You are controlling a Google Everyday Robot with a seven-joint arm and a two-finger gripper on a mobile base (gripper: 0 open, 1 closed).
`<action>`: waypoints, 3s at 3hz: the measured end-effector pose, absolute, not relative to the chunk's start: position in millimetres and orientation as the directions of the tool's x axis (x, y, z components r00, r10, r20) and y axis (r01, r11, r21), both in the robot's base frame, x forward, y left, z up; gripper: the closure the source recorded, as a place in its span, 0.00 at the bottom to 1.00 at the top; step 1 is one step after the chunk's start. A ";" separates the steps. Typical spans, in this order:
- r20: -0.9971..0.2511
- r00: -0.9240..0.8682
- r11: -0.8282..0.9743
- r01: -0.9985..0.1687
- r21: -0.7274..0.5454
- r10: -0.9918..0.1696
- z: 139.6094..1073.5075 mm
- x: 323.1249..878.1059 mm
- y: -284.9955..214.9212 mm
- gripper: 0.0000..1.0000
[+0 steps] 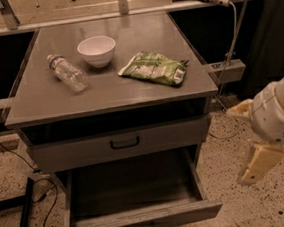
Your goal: Close middle drawer
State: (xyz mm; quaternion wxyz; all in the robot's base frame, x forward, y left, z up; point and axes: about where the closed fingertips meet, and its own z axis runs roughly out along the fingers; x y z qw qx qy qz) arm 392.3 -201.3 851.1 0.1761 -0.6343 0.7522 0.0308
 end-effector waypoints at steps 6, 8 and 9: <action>-0.329 -0.172 0.218 -0.970 -0.108 -0.928 718.3 381.2 -200.5 1.00; -0.421 -0.227 0.270 -0.962 -0.045 -0.878 623.3 376.8 -189.2 1.00; -0.480 -0.254 0.301 -0.954 -0.021 -0.840 578.8 375.6 -186.5 1.00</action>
Offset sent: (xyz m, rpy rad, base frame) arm -0.0353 -0.0030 -0.1170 0.0280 0.0659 -0.0045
